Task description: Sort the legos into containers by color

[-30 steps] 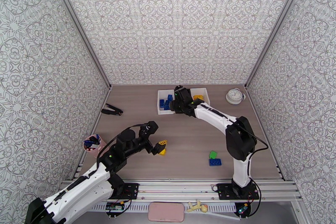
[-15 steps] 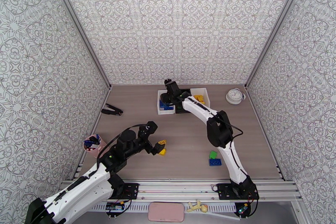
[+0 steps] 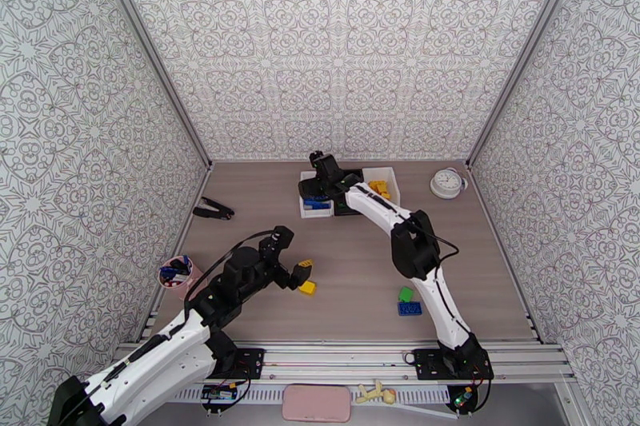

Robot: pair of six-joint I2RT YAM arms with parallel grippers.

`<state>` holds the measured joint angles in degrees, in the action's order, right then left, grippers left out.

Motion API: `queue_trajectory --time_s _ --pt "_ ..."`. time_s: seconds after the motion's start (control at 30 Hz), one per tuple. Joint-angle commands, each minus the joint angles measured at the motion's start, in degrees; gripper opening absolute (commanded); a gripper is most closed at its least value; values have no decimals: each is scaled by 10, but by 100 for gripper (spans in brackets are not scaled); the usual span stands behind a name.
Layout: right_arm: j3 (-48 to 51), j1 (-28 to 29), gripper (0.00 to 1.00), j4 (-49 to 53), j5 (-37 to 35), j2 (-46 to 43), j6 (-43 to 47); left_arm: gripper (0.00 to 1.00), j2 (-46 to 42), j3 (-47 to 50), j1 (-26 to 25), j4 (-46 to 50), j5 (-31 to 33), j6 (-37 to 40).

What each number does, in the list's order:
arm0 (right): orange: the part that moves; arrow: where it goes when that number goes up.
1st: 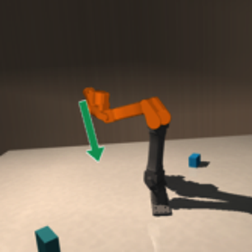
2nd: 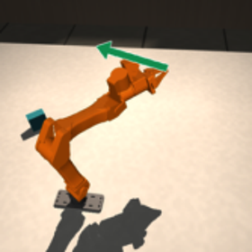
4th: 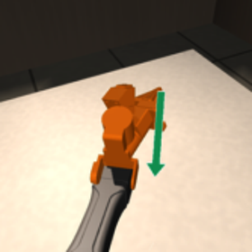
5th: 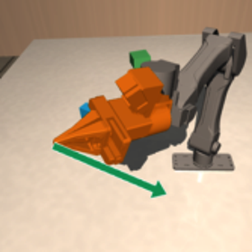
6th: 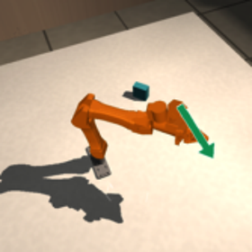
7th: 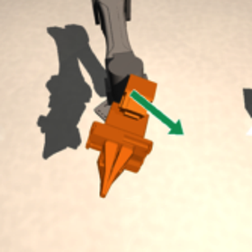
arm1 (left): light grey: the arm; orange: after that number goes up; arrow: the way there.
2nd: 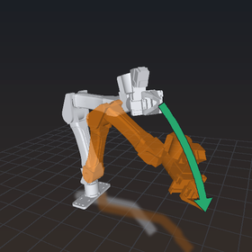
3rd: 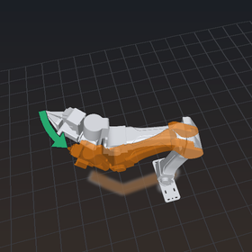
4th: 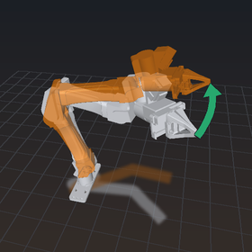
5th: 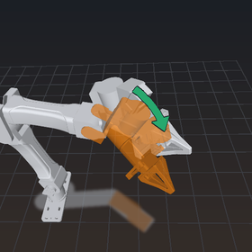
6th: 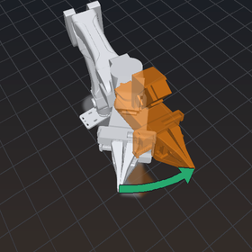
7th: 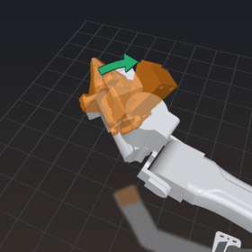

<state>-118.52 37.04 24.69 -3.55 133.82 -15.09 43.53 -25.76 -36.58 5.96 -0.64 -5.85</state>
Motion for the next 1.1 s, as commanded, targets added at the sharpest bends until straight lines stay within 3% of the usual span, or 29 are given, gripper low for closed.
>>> queue_trajectory --time_s 0.0,0.2,0.33,0.47,0.67,0.83,1.07 --pt "83 -2 99 -69 19 -81 -1 100 18 -49 5 78 84 -84" --pt "250 -2 100 -156 27 -186 -20 99 58 -67 -5 113 85 -145" --pt "360 -2 100 -192 19 -264 -33 98 90 -96 -28 193 99 -212" --pt "464 -2 100 -214 2 -345 -39 98 118 -123 -57 271 91 -261" --pt "590 -3 99 -222 -41 -451 -57 96 151 -143 -99 301 96 -303" --pt "642 -2 100 -212 -58 -490 -67 95 229 -186 -122 345 103 -312" --pt "659 -2 100 -206 -64 -502 -85 84 325 -224 -158 353 81 -321"
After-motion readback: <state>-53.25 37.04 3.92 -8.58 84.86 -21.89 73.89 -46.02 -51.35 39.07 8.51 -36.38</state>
